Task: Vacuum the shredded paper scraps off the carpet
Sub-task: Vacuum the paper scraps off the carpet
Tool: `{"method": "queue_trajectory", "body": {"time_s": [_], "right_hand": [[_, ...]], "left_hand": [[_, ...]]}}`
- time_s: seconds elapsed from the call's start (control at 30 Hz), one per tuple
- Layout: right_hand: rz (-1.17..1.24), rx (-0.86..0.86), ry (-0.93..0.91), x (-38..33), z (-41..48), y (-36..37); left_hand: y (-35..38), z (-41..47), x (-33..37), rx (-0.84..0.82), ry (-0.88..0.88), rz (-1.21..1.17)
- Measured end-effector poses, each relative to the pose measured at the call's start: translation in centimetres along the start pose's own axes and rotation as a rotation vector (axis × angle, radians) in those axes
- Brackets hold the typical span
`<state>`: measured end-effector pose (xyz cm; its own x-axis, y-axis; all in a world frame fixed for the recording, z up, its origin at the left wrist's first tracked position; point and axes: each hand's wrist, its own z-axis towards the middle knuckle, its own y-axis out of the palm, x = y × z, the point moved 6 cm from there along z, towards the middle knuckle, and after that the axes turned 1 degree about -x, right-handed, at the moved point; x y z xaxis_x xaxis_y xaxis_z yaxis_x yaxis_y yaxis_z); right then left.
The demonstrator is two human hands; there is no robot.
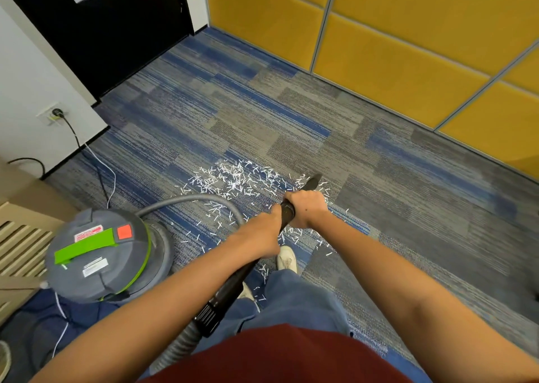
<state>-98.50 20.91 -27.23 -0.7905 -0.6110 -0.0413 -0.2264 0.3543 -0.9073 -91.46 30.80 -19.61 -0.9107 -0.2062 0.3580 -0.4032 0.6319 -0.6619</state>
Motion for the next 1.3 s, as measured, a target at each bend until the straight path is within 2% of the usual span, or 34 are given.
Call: {"method": "queue_trajectory", "body": {"time_s": [0.23,0.6,0.9,1.3], "right_hand": [[-0.069,-0.021,-0.034,-0.3,-1.4,0.2],[0.09,-0.01,0.008,-2.0,-1.8,0.9],[0.06,0.0,-0.017,-3.8,-2.6,1.2],[0.056,-0.007,0.042,0.6,-6.9,2.9]], "left_hand": [[0.8,-0.5,-0.5,-0.073,0.02,-0.015],[1.3,-1.8,-1.6,-0.012,0.009,0.012],[2.1,-3.1,-2.4,-0.027,0.004,0.003],[4.3,-2.9,2.4,-0.036,0.08,0.092]]}}
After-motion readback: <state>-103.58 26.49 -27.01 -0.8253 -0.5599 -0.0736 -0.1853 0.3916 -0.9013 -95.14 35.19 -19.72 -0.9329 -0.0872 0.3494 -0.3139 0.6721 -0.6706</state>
